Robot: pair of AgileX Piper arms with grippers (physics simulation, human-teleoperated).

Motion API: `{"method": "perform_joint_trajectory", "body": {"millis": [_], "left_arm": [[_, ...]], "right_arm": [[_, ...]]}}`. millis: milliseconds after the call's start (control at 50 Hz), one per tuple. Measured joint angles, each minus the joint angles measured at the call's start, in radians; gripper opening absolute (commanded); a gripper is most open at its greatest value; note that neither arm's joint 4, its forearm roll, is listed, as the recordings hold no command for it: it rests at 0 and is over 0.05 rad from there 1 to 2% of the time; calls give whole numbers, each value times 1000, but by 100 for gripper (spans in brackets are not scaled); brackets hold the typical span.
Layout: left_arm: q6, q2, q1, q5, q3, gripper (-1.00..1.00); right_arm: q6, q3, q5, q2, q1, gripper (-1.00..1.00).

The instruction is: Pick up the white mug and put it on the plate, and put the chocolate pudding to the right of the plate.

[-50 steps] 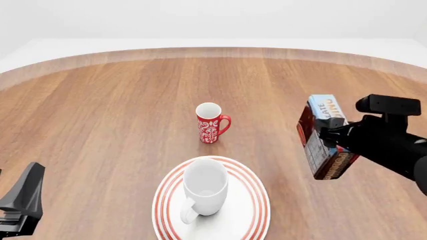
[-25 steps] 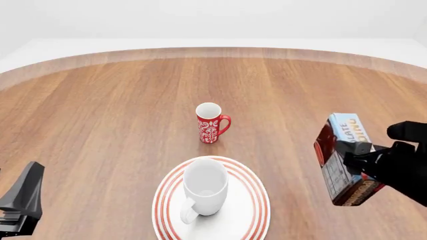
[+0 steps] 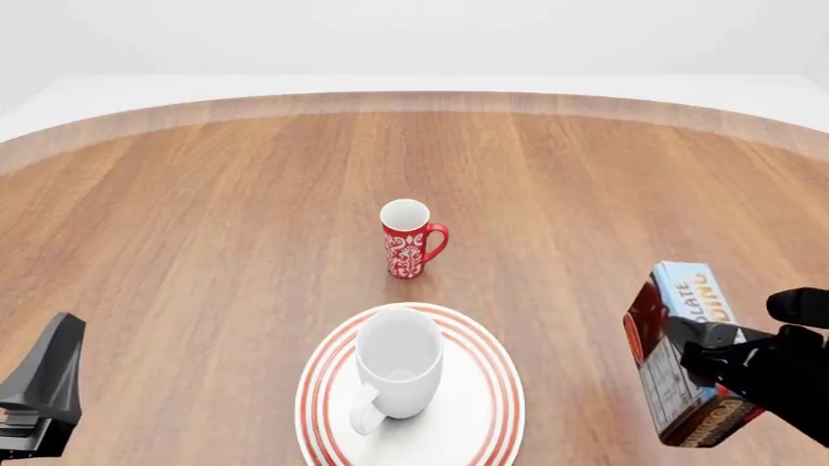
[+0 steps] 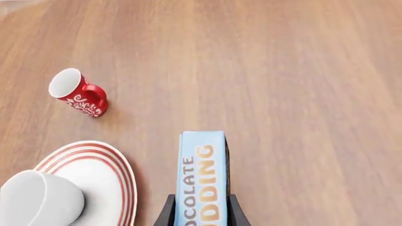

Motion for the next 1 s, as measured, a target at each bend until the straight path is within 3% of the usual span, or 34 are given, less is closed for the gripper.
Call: {"method": "perform_joint_trajectory", "body": {"millis": [340, 1000], "left_arm": [[3, 0, -2, 0, -2, 100], [3, 0, 1, -2, -3, 100]], "right_arm": [[-9, 61, 12, -37, -24, -100], [-28, 168, -65, 1, -37, -100]]}}
